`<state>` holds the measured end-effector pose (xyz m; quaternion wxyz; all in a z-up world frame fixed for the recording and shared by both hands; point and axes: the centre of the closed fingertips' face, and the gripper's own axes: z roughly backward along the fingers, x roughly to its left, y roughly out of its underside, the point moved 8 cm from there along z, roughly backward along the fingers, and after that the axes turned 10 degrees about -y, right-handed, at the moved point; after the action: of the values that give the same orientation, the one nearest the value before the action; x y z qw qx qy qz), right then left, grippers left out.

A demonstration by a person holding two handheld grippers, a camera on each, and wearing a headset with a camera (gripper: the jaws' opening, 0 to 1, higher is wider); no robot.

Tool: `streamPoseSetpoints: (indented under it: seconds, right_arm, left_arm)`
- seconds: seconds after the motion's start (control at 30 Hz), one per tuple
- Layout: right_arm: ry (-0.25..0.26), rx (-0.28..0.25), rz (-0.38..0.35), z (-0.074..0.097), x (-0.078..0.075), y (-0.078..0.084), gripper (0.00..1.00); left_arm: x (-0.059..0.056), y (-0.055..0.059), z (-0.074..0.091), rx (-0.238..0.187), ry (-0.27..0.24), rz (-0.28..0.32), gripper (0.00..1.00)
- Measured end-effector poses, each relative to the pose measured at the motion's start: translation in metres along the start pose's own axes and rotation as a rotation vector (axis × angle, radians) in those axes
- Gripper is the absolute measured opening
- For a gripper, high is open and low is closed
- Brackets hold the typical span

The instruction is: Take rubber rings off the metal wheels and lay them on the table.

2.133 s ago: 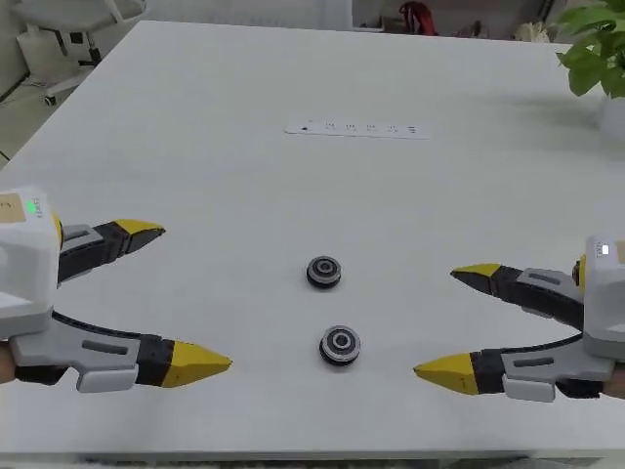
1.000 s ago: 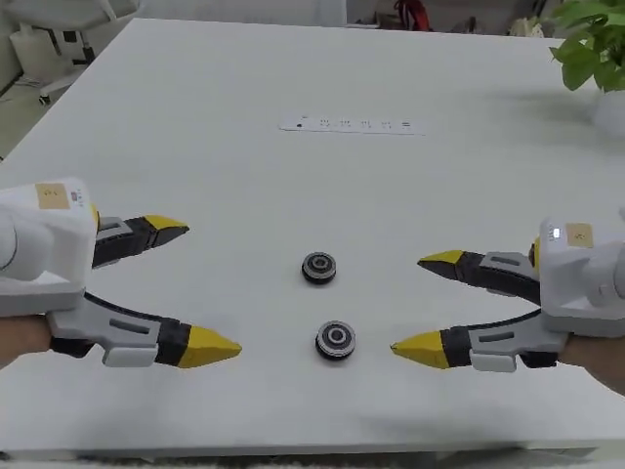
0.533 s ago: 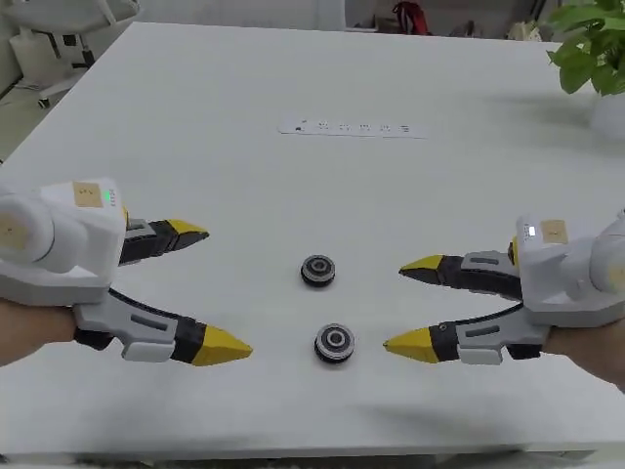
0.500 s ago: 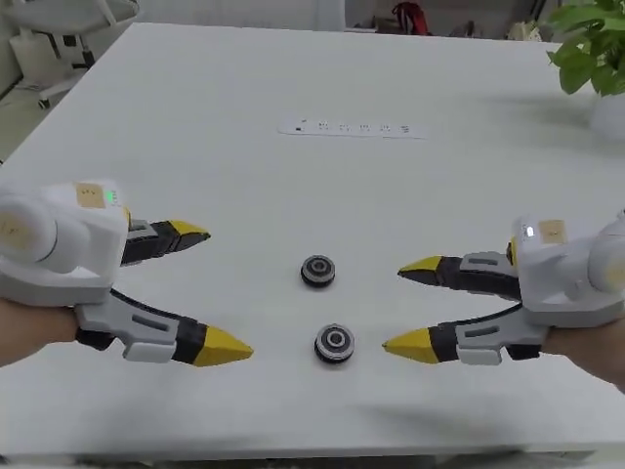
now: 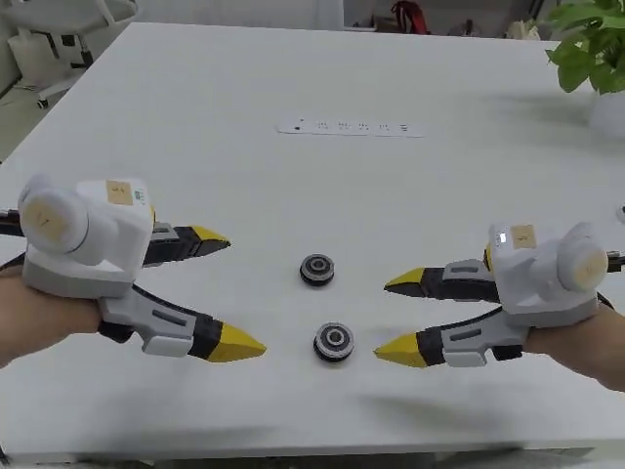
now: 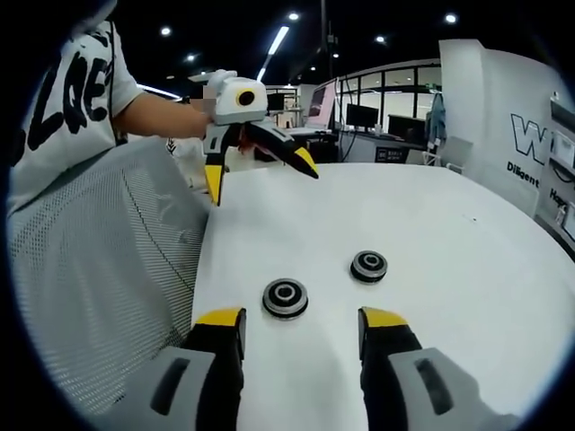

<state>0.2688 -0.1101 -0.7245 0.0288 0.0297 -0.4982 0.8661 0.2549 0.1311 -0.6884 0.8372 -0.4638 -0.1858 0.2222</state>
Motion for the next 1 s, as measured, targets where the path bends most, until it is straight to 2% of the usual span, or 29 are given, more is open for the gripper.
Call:
streamPoseSetpoints:
  seconds: [0.5, 1.0]
  right_arm:
    - [-0.065, 0.044, 0.022, -0.014, -0.005, 0.003, 0.43]
    - [-0.097, 0.059, 0.035, -0.022, -0.003, 0.003, 0.42]
  left_arm:
    - [-0.011, 0.000, -0.019, 0.027, 0.061, -0.005, 0.78]
    - [-0.018, -0.003, -0.030, 0.042, 0.105, -0.029, 0.77]
